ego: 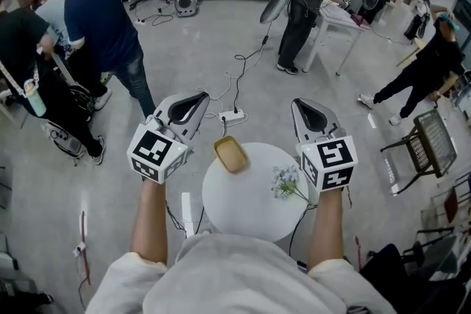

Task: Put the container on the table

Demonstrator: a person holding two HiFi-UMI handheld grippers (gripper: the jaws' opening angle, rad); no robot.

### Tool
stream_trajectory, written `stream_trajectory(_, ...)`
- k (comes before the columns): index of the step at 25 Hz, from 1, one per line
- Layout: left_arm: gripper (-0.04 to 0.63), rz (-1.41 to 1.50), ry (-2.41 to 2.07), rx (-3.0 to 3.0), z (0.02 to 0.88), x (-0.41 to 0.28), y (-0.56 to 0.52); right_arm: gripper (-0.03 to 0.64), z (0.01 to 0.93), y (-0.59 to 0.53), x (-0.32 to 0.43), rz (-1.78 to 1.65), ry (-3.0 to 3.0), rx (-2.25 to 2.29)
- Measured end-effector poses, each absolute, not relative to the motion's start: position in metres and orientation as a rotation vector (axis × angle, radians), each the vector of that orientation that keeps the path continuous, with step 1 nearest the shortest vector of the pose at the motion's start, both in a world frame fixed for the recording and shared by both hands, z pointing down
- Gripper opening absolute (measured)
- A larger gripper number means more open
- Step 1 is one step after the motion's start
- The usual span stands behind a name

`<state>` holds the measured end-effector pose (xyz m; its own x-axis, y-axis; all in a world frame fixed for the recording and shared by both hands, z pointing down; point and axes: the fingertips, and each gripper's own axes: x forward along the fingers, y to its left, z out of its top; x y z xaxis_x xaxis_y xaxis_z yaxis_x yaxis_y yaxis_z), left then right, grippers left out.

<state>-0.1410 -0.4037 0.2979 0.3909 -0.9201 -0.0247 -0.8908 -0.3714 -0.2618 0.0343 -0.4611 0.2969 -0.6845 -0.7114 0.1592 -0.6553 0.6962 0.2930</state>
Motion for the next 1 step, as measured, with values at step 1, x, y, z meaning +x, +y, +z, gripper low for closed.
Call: stream_trajectory(1,0.018,-0.178,1.603,-2.421,0.2991,-0.1405,-0.4032,0.012,0.2989,-0.4609,0.0341,-0.310,-2.647,1.086)
